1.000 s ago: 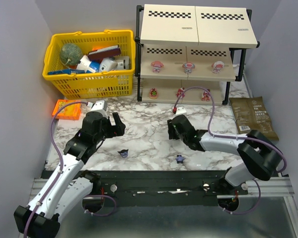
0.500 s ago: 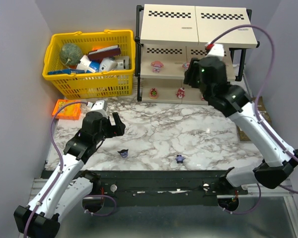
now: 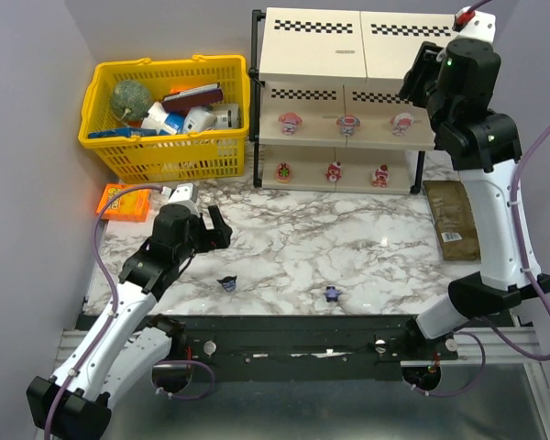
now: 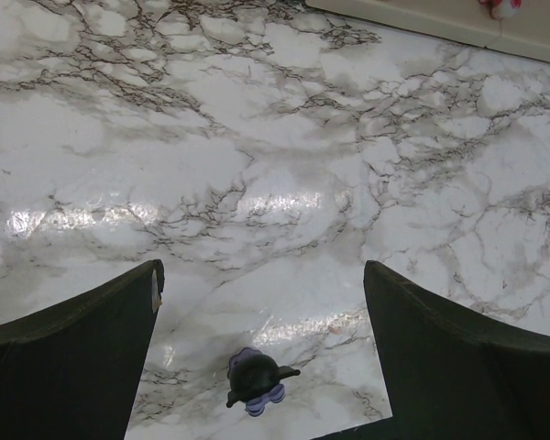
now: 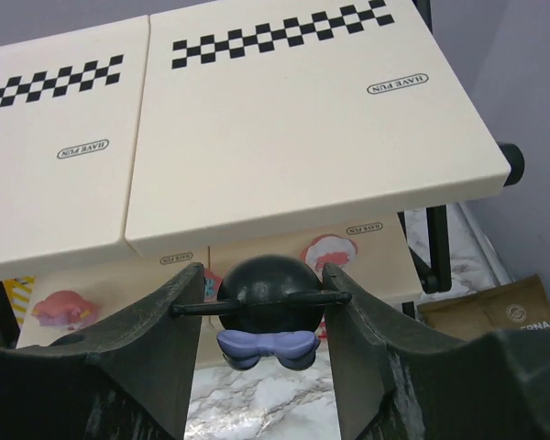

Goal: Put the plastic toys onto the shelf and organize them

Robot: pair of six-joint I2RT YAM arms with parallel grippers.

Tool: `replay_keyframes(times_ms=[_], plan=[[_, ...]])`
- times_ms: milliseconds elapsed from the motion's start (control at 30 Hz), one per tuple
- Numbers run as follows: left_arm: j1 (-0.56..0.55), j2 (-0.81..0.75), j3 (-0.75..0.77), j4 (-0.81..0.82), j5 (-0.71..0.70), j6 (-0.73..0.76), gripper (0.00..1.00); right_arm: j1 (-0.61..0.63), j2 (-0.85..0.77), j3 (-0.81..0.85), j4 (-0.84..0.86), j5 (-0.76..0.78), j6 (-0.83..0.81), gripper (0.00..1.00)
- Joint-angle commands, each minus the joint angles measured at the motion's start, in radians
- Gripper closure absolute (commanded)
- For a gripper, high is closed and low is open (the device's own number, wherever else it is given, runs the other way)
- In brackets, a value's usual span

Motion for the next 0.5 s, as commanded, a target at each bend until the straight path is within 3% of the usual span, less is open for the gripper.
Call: replay_keyframes(times_ms=[0, 300, 467], plan=[[0.003, 0.009, 0.031, 0.021, -0.025, 0.002, 0.01, -0.075, 0.068, 0.107, -0.039, -0.116, -0.041, 0.86], [0.003, 0.038, 0.022, 0.061, -0.015, 0.016, 0.01, -0.138, 0.191, 0.244, -0.029, -0.202, -0.166, 0.83], [0.003, 0.041, 0.007, 0.064, -0.004, 0.026, 0.01, -0.167, 0.196, 0.224, -0.027, -0.257, -0.165, 0.81]])
